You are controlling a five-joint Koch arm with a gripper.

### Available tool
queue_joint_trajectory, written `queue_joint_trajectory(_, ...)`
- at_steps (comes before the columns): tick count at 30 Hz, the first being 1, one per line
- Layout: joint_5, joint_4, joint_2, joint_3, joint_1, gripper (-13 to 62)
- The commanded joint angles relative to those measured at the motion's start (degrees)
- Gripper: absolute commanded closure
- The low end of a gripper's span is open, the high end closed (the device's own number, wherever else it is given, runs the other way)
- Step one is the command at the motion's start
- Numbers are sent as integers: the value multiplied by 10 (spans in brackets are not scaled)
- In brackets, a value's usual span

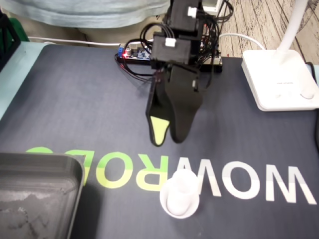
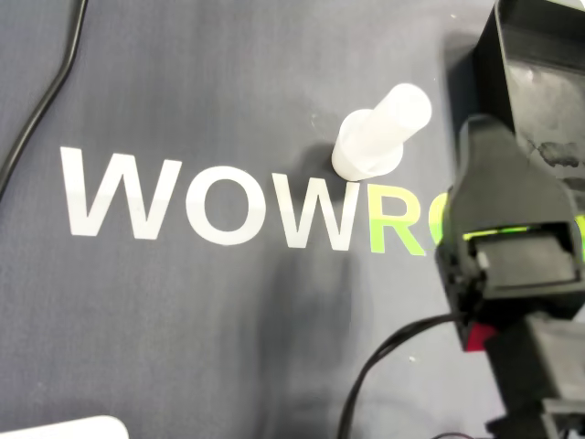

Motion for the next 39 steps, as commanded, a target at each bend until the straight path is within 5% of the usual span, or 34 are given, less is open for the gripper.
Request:
queue_joint_trajectory(1,-88,-88,39,-33,2,168)
queue_joint_trajectory(15,-408,-371,-46,37,-17,176)
queue_joint_trajectory(39,-523,-748,-408,46,-52,175)
